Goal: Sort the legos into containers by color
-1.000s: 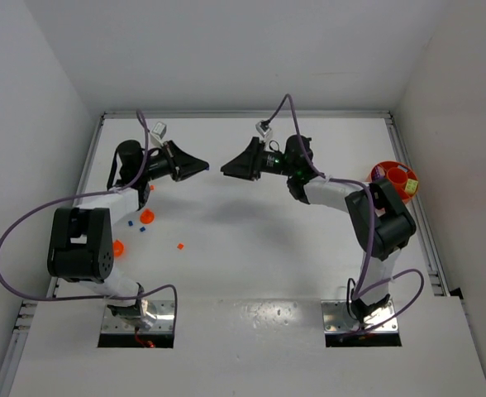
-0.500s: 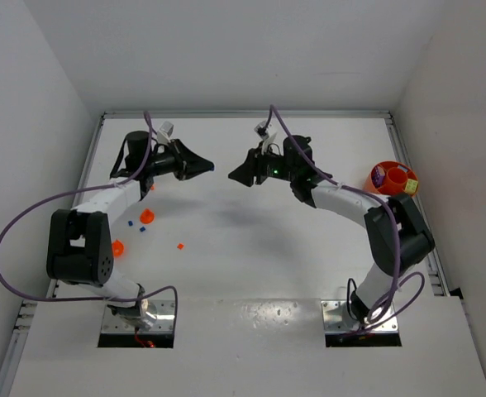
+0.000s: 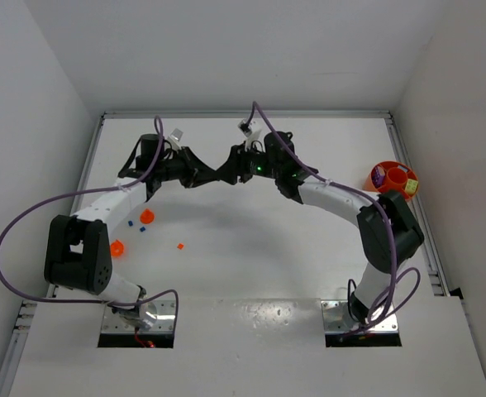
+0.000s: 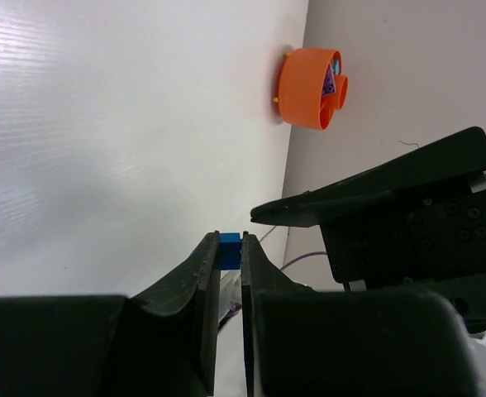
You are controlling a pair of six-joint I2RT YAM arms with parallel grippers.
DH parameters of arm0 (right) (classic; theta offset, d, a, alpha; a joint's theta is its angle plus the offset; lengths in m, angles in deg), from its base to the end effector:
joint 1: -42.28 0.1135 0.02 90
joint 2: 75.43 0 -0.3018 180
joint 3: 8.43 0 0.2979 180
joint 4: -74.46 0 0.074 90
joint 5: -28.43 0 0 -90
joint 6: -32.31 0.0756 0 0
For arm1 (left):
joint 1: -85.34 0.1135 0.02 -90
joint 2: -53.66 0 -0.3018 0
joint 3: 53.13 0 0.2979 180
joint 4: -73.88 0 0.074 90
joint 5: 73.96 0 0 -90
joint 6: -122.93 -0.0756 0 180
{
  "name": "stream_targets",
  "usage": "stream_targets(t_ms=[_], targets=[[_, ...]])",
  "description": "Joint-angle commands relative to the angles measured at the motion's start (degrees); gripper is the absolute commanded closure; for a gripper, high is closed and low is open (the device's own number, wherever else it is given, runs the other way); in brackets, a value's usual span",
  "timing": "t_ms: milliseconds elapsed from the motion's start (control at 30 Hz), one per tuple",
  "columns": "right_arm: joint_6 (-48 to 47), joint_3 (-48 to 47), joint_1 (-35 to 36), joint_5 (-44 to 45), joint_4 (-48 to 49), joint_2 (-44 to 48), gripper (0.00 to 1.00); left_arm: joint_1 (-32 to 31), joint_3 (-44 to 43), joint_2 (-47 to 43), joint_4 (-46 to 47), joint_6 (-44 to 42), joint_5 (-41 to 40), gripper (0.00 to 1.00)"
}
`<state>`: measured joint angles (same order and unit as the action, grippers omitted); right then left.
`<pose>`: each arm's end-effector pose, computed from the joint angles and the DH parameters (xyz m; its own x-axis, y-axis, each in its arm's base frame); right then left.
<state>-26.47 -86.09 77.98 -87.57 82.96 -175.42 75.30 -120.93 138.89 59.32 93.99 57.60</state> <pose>0.3751 0.3104 0.2636 -0.6170 0.1303 -0.7761 -0.6435 0.4841 0.5929 0.3752 -0.1174 0.2559 -0.8514 -0.5143 -0.1028 -0.1253 0.3899 -0.9123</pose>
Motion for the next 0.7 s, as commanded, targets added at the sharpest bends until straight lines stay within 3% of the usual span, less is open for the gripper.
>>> stream_targets(t_ms=[0,233,400,667], targets=[[4.01,-2.34,-0.81,1.21,-1.13,-1.7,0.54,0.02,-2.62,-1.47,0.04,-0.06,-0.16,1.0],[8.5,-0.76,-1.51,0.6,-0.61,-1.71,0.54,1.25,-2.0,-0.86,1.97,1.61,1.59,1.0],[9.03,1.35,-1.51,-2.13,1.58,-1.7,0.62,1.78,-0.86,-0.33,5.05,4.68,3.61,1.0],[9.73,3.11,-1.51,-2.04,3.17,-1.09,0.63,2.84,0.81,-0.33,8.13,7.23,4.85,1.0]])
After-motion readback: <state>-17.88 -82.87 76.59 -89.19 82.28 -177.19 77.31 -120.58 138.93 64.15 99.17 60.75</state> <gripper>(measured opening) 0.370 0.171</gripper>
